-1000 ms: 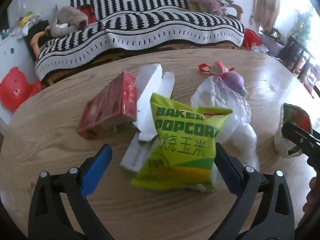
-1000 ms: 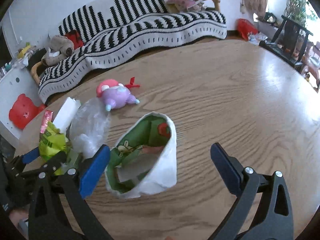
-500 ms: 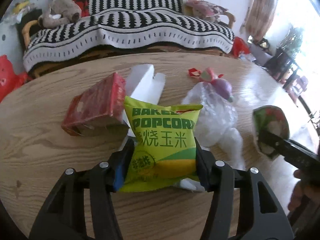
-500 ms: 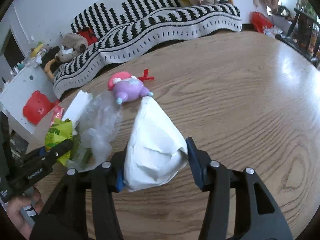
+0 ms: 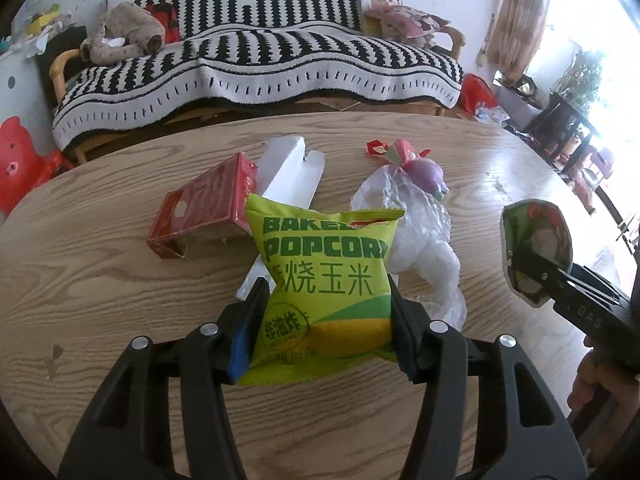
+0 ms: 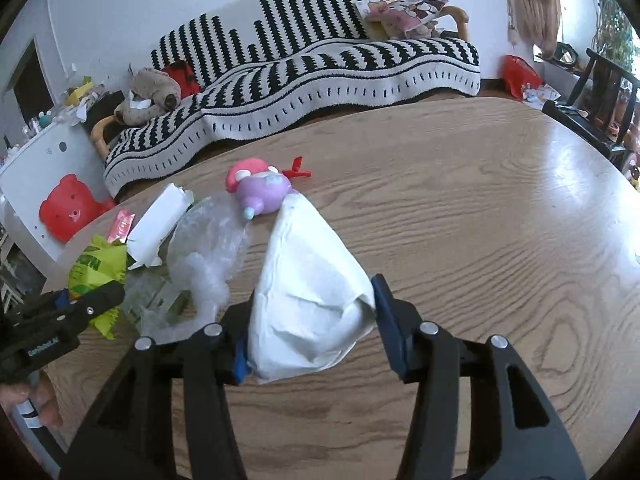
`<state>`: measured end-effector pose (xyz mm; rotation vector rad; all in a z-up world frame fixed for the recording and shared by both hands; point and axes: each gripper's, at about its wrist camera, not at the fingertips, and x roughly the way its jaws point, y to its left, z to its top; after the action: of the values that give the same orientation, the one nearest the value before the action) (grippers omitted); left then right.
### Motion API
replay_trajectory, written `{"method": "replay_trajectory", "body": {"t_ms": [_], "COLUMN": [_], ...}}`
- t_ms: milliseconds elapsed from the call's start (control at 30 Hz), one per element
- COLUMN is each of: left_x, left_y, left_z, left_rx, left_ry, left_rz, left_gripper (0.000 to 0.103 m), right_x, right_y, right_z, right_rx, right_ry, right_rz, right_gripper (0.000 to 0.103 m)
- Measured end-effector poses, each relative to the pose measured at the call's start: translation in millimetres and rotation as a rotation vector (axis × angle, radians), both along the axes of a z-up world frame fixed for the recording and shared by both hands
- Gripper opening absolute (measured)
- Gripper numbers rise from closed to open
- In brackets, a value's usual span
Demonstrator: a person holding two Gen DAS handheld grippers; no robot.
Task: Collect trash
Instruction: 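Carry both bags over the black bin and open both tools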
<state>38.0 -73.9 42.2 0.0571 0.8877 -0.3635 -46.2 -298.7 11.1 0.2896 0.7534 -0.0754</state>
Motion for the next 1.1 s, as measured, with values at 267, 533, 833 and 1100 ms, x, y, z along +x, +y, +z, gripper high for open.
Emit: {"method": "replay_trajectory", "body": {"t_ms": [267,533,833,1100], "left_x": [1,-1,-2,-20], "left_y": [-1,-4,-5,-10], "left_z": [-2,-2,-2,22], "left_rx": [0.024,0.038,0.041,-0.039], "left_ry": [0.004,-0.006,-0.008,-0.043], "left_rz": [0.002,-0.004,-0.006,-0.045], "left_gripper": [0.055,0.055,0.055,0.055], "right_x": [1,2,2,-3], "right_y": [-4,-12,-6,-2], "right_z": [-4,-5,-4,4], "right_rx": [0.023,0.094,0.060,0.076], "right_ry": [0.014,0.011,0.005,-0.034], "right_rz": [0.006,0.016,0.024,0.034], "right_gripper": [0.051,0.051,0.051,0.051]}}
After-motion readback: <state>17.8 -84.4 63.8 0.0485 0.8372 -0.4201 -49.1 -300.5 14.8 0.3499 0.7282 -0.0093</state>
